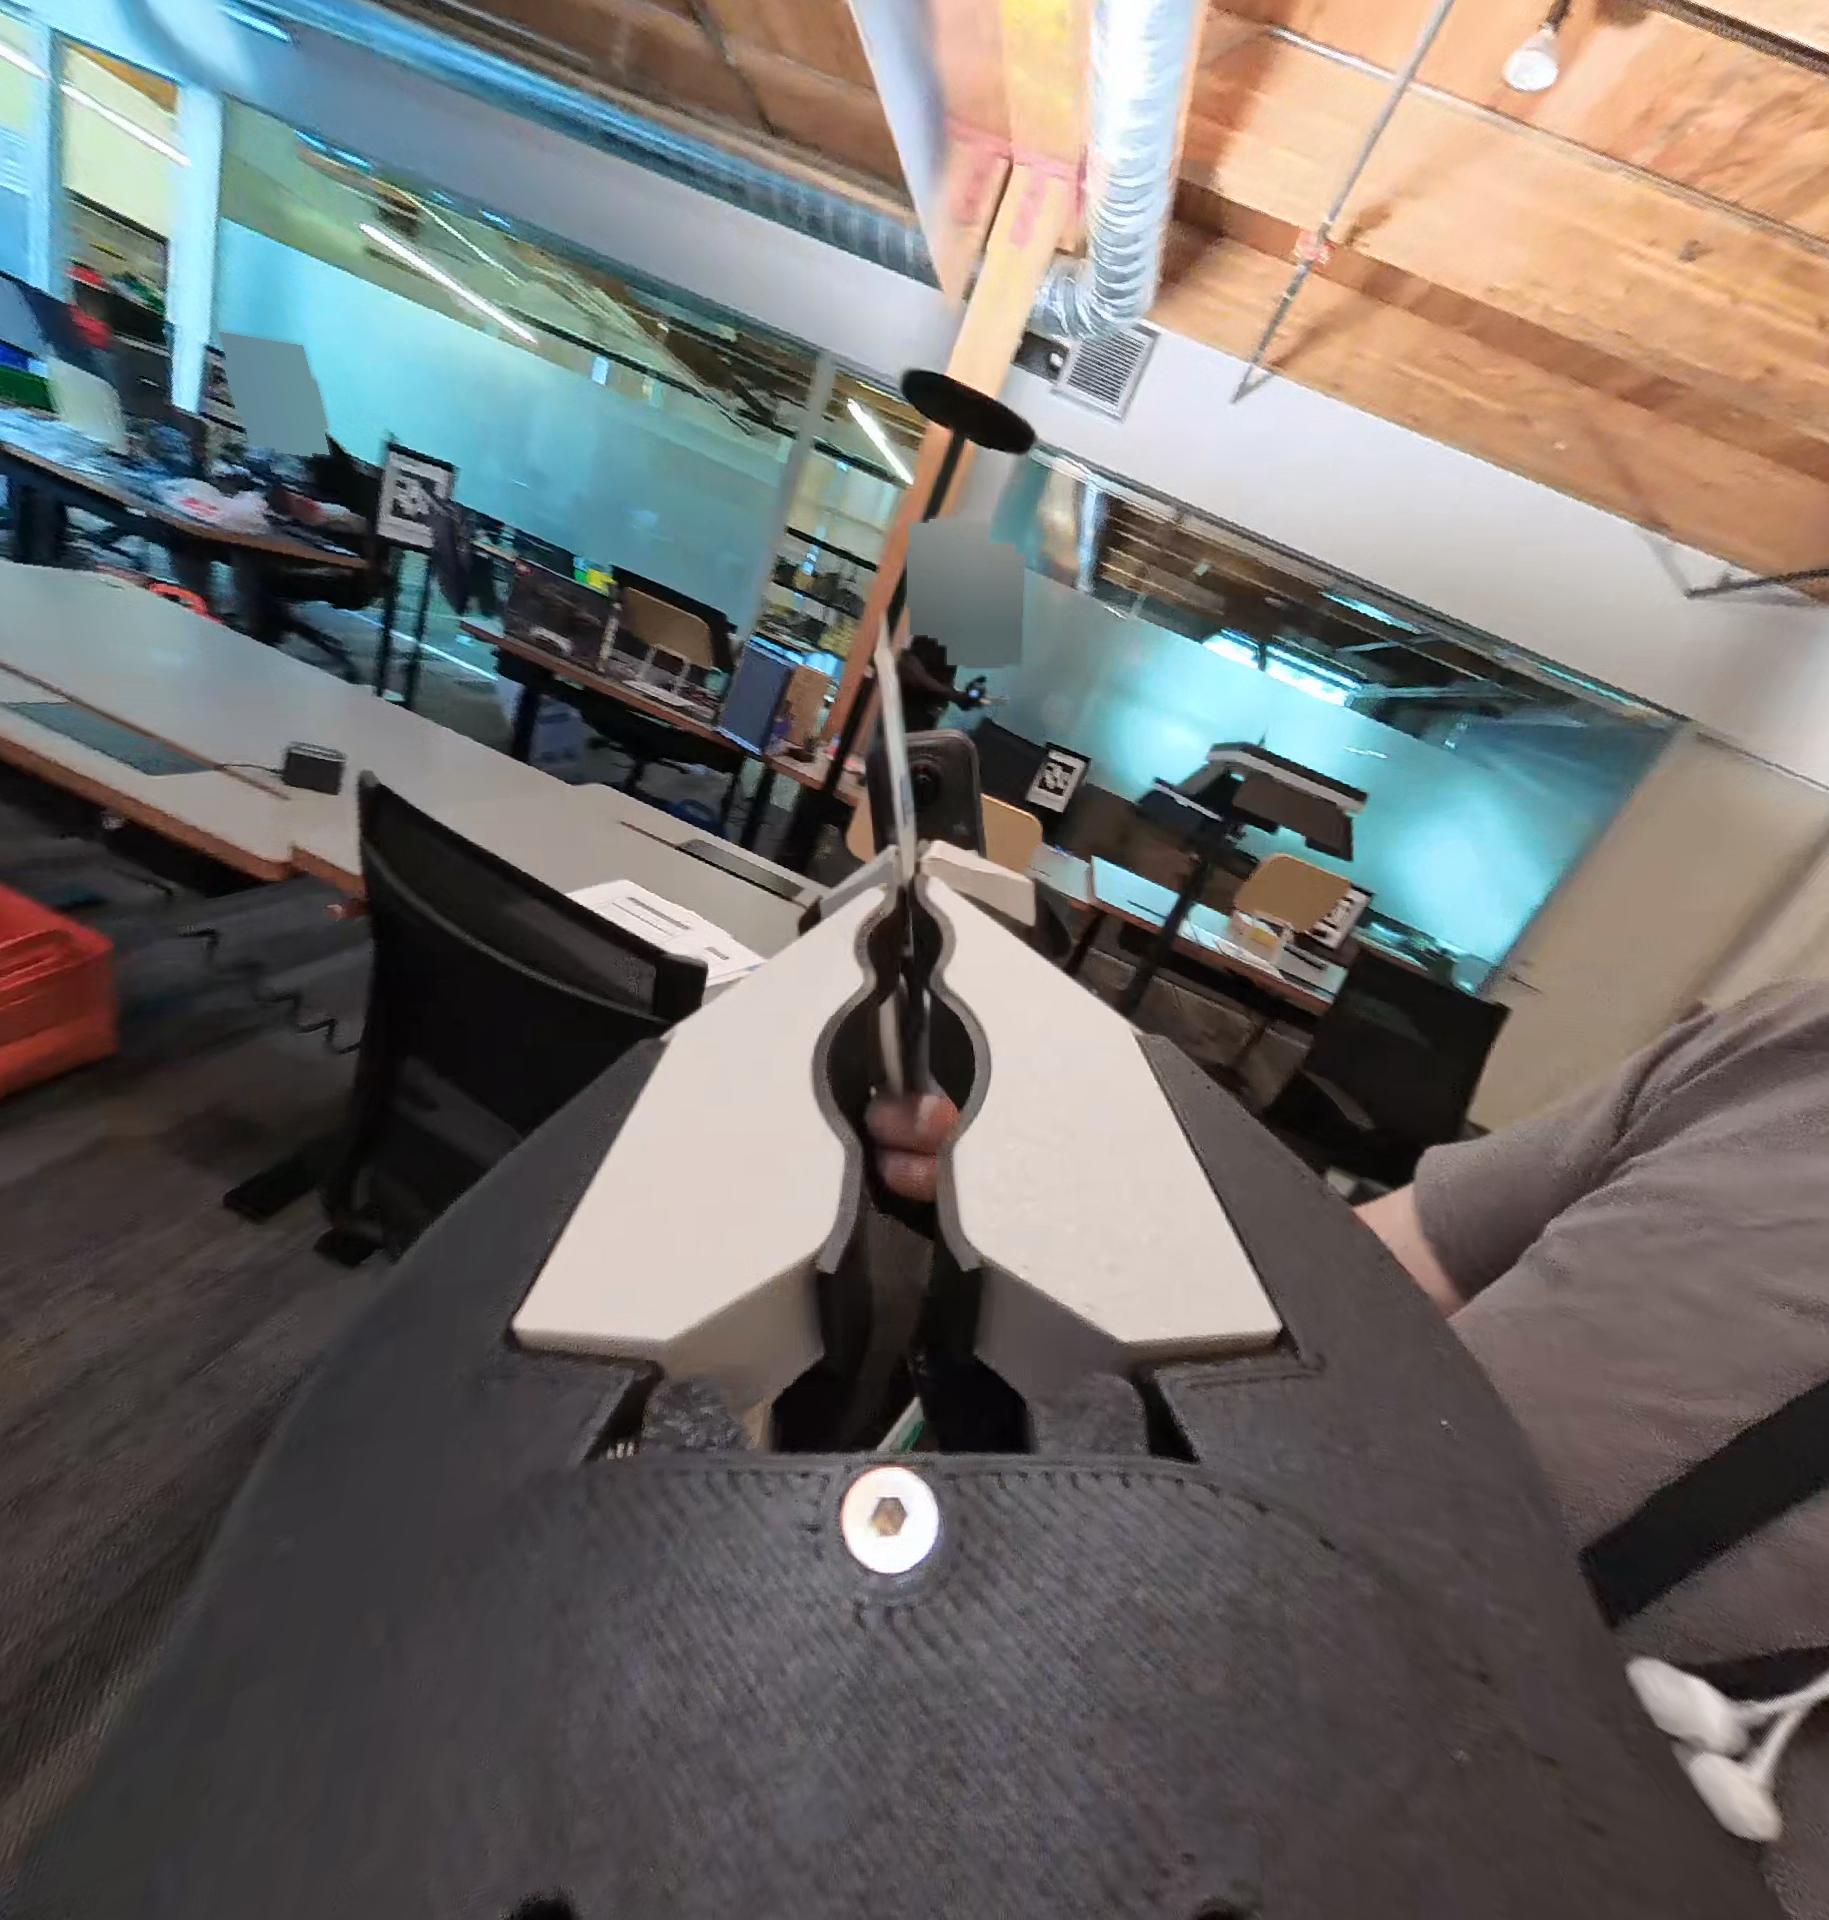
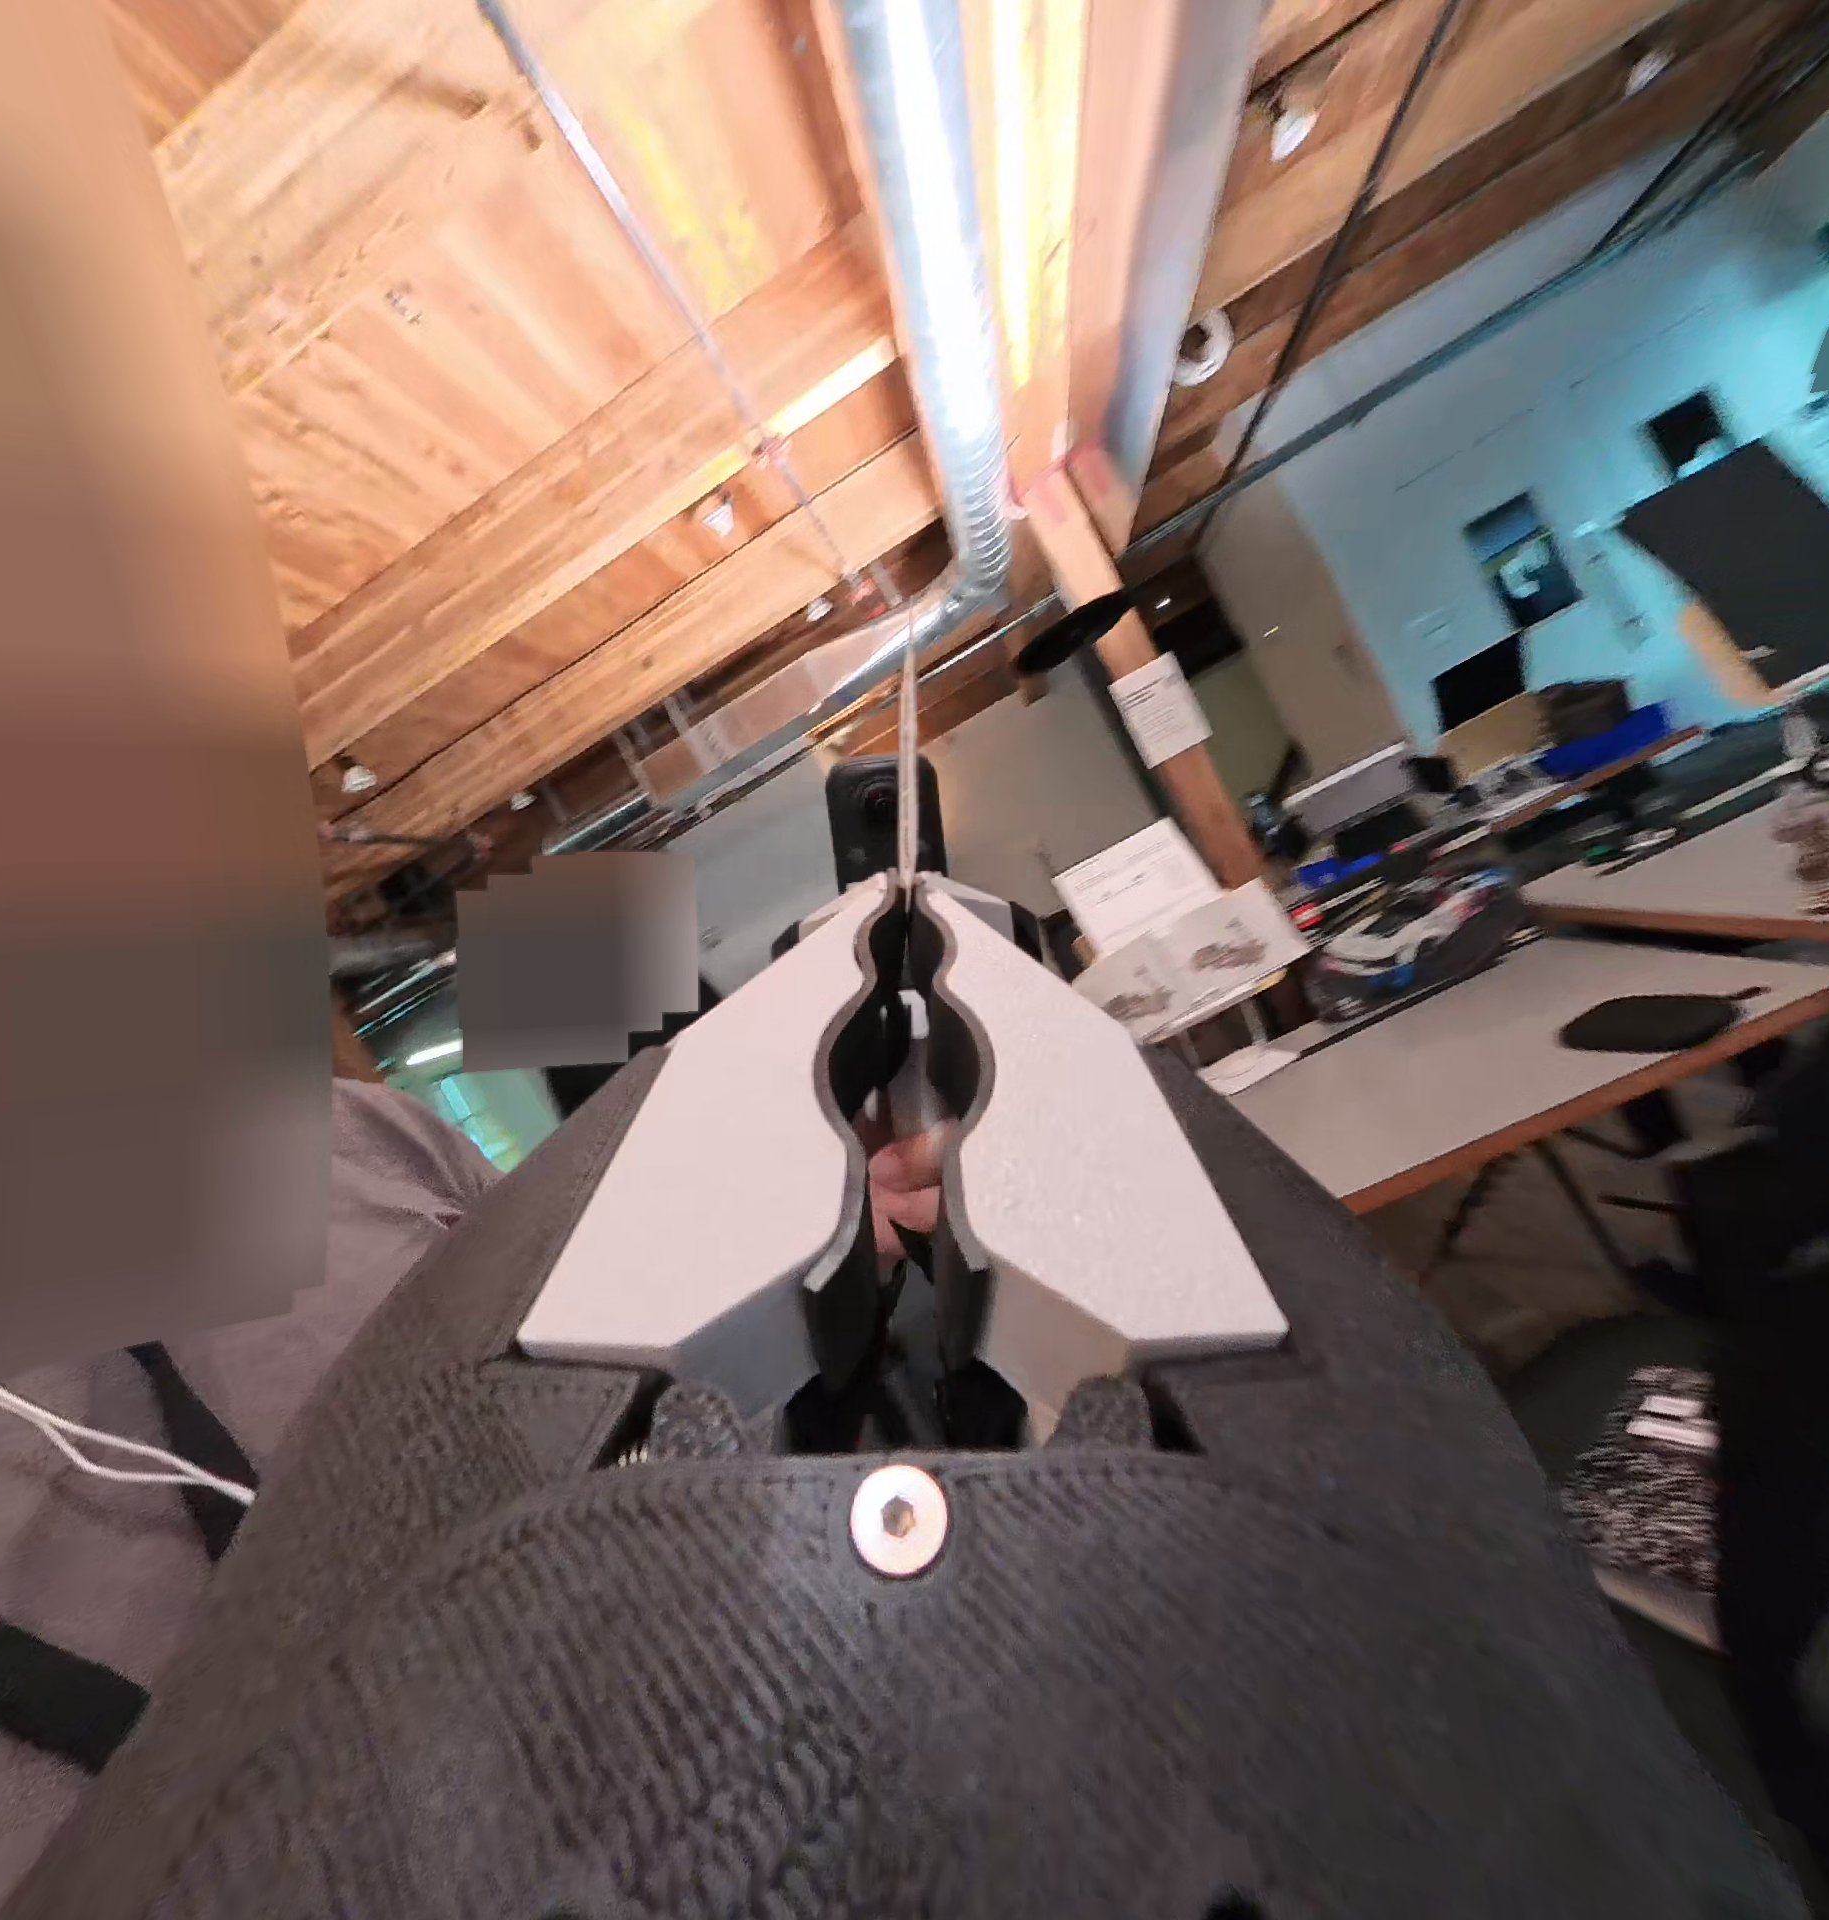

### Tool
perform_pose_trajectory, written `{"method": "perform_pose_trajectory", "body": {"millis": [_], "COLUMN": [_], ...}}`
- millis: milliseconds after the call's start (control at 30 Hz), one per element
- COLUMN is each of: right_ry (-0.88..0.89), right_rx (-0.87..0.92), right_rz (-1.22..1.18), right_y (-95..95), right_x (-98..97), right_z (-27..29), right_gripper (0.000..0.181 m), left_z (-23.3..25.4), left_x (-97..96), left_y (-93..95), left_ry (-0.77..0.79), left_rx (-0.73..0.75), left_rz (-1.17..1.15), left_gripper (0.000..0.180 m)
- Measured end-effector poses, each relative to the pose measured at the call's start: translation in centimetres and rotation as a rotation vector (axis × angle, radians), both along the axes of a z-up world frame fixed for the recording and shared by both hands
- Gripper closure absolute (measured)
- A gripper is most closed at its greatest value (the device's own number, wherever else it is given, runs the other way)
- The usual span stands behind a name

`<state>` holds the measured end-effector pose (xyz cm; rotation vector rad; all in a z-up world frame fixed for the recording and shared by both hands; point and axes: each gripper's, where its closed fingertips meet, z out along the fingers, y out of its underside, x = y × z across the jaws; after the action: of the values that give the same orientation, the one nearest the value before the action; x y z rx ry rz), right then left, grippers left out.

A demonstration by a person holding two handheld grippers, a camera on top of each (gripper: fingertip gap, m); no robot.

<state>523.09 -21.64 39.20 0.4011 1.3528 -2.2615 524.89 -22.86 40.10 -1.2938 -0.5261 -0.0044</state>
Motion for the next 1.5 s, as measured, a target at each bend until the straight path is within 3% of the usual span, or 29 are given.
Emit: {"method": "perform_pose_trajectory", "body": {"millis": [200,267,367,500,567,733,800,833,933,1000,1067,1167,1233,1333,1500], "right_ry": [0.058,0.139,0.372,0.338,0.385,0.268,0.227,0.201,0.139,0.053,-0.053,-0.188,-0.222,-0.241,-0.241], "right_rx": [0.143,0.326,0.683,0.916,0.944,0.969,0.903,0.883,0.808,0.758,0.629,0.414,0.329,0.238,0.204], "right_rz": [-0.245,-0.441,-0.631,-0.296,-0.25,-0.153,-0.095,-0.097,-0.138,-0.24,-0.325,-0.479,-0.548,-0.605,-0.613], "right_y": [5.2,8.0,13.6,19.1,21.1,24.6,25.4,26.0,27.8,29.8,31.8,35.3,37.3,39.0,39.9], "right_x": [-12.1,-17.1,-23.7,-28.9,-32.3,-43.2,-46.5,-48.7,-55.1,-60.7,-66.3,-74.9,-80.2,-87.0,-99.8], "right_z": [-1.9,-3.1,-4.0,-4.2,-3.8,-5.6,-5.9,-6.4,-7.8,-9.0,-8.9,-7.9,-7.5,-6.7,-6.3], "right_gripper": [0.176,0.137,0.116,0.13,0.142,0.144,0.177,0.179,0.179,0.179,0.179,0.179,0.179,0.18,0.181], "left_z": [-1.5,-2.0,-3.6,-6.0,-6.6,-6.9,-7.3,-7.5,-8.1,-8.8,-9.0,-8.5,-8.8,-8.1,-7.4], "left_x": [-12.7,-16.3,-21.8,-29.1,-33.1,-43.3,-47.3,-49.3,-56.3,-62.7,-68.6,-76.8,-82.0,-89.6,-100.9], "left_y": [5.0,7.1,10.9,16.4,18.8,23.7,25.0,25.5,27.0,27.9,29.1,31.8,33.5,35.9,39.1], "left_ry": [-0.051,-0.105,-0.121,-0.015,0.019,0.074,0.079,0.085,0.121,0.109,0.048,-0.121,-0.211,-0.244,-0.223], "left_rx": [-0.093,-0.149,-0.328,-0.612,-0.691,-0.769,-0.781,-0.782,-0.716,-0.65,-0.524,-0.238,-0.137,-0.034,-0.013], "left_rz": [-0.274,-0.366,-0.461,-0.555,-0.585,-0.635,-0.659,-0.662,-0.641,-0.569,-0.546,-0.559,-0.588,-0.62,-0.667], "left_gripper": [0.18,0.18,0.18,0.18,0.18,0.18,0.18,0.18,0.18,0.153,0.145,0.147,0.147,0.152,0.157]}}
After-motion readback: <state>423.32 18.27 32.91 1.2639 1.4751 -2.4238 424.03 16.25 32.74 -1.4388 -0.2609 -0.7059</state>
